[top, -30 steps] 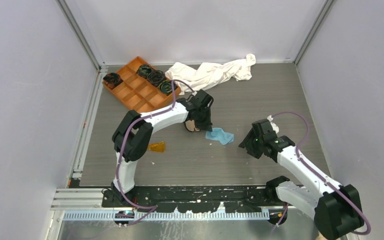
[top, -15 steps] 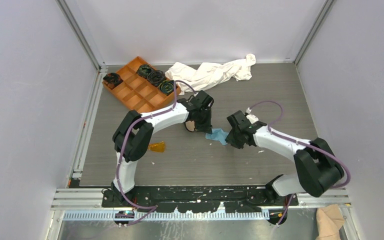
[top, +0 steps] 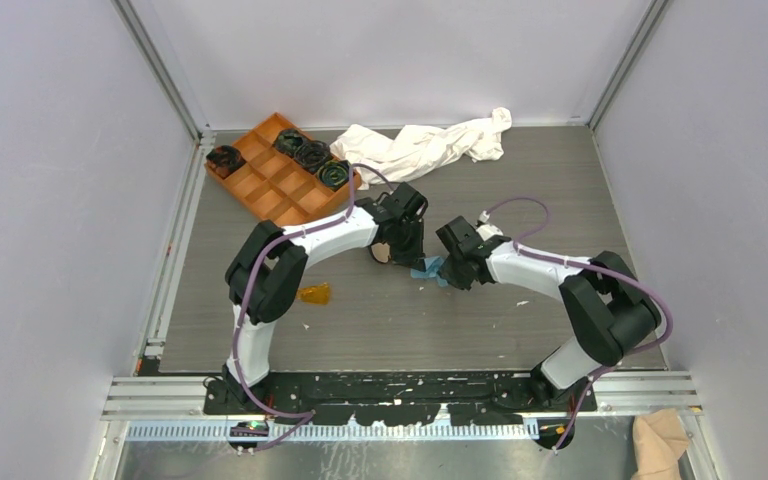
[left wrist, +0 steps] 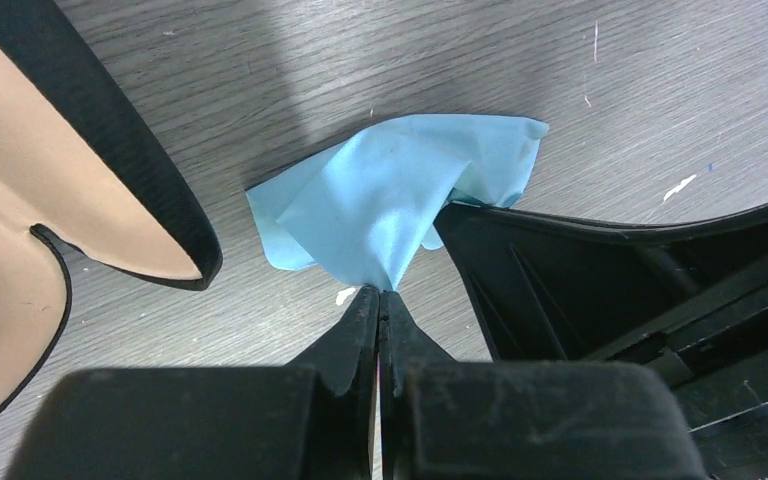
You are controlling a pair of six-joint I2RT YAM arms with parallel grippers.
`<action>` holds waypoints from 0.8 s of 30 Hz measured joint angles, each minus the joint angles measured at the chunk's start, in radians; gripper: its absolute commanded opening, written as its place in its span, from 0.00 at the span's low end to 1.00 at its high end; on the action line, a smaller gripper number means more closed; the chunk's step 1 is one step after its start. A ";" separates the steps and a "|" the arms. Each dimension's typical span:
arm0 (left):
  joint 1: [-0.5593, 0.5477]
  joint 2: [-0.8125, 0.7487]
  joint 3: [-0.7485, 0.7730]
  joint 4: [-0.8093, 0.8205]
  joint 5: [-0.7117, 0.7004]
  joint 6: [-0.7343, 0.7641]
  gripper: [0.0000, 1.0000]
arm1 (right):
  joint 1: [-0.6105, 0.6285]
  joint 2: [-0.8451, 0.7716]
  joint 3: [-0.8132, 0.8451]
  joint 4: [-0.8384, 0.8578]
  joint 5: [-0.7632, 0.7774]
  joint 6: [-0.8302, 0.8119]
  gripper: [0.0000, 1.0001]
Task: Organize the sunglasses
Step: Fold the glasses cleaning cloth at the center of the board.
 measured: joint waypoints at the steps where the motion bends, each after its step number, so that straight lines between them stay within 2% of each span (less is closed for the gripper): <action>1: 0.000 0.000 0.000 0.001 0.003 0.000 0.00 | 0.005 0.005 0.004 0.000 0.005 0.002 0.16; 3: 0.000 0.000 0.000 0.001 0.006 0.000 0.00 | 0.013 0.013 0.008 0.001 0.013 0.003 0.05; 5: 0.000 0.000 0.000 0.001 0.011 0.000 0.00 | 0.016 0.016 0.008 0.002 0.016 0.007 0.01; 13: 0.002 0.000 0.000 -0.002 0.022 0.018 0.00 | 0.020 -0.040 -0.002 -0.046 0.032 -0.016 0.00; 18: 0.002 -0.015 -0.011 -0.018 0.048 0.023 0.00 | 0.020 -0.197 -0.005 -0.119 0.023 -0.060 0.00; 24: -0.007 -0.115 -0.074 -0.036 0.096 0.026 0.00 | 0.020 -0.395 -0.034 -0.194 0.005 -0.110 0.00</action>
